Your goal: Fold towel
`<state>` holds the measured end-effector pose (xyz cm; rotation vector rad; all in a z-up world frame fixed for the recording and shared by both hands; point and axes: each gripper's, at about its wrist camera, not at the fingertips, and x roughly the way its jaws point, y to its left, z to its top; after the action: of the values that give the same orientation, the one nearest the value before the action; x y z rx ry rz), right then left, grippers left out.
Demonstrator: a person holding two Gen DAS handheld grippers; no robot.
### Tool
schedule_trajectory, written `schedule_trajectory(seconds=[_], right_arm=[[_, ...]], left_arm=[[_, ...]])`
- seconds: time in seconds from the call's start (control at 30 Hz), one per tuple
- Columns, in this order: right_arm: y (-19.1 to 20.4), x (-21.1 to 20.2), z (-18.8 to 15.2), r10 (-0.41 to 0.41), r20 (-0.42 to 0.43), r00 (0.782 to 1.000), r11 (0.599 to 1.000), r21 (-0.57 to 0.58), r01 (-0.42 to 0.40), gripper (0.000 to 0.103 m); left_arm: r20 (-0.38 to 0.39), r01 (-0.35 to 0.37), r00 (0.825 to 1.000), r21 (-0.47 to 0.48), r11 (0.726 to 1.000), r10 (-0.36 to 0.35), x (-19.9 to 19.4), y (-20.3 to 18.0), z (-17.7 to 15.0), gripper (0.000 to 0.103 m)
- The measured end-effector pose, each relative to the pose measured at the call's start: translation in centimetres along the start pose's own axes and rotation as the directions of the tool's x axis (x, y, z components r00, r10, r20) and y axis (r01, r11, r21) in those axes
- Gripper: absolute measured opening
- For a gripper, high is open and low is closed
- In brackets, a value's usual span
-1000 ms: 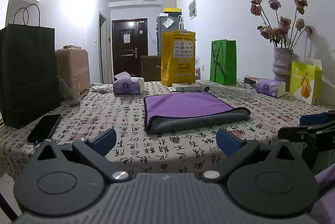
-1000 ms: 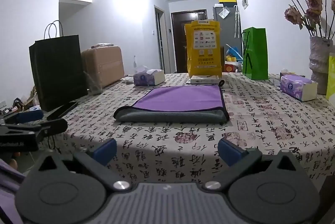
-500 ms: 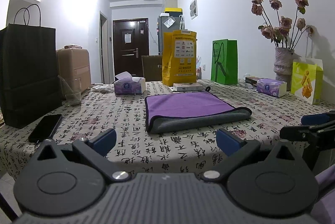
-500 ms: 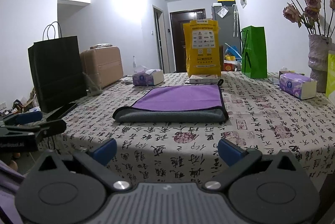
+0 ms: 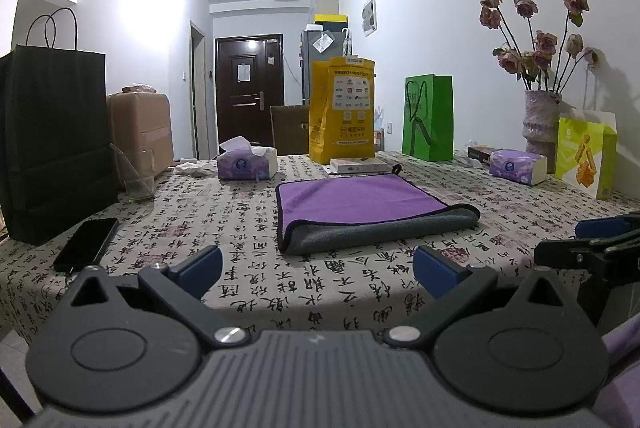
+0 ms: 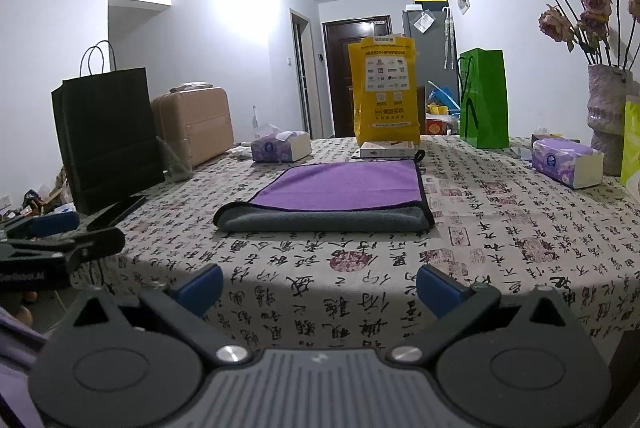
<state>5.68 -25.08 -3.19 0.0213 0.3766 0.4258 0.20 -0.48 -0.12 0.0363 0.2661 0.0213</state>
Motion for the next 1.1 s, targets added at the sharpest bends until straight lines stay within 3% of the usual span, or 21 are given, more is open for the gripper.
schedule_trajectory(seconds=[1.1], right_arm=[[-0.32, 0.63, 0.34, -0.003, -0.013, 1.000, 1.000, -0.009, 0.003, 0.103]], left_arm=[[-0.003, 0.005, 1.000, 0.005, 1.000, -0.005, 0.48, -0.08, -0.11, 0.103]])
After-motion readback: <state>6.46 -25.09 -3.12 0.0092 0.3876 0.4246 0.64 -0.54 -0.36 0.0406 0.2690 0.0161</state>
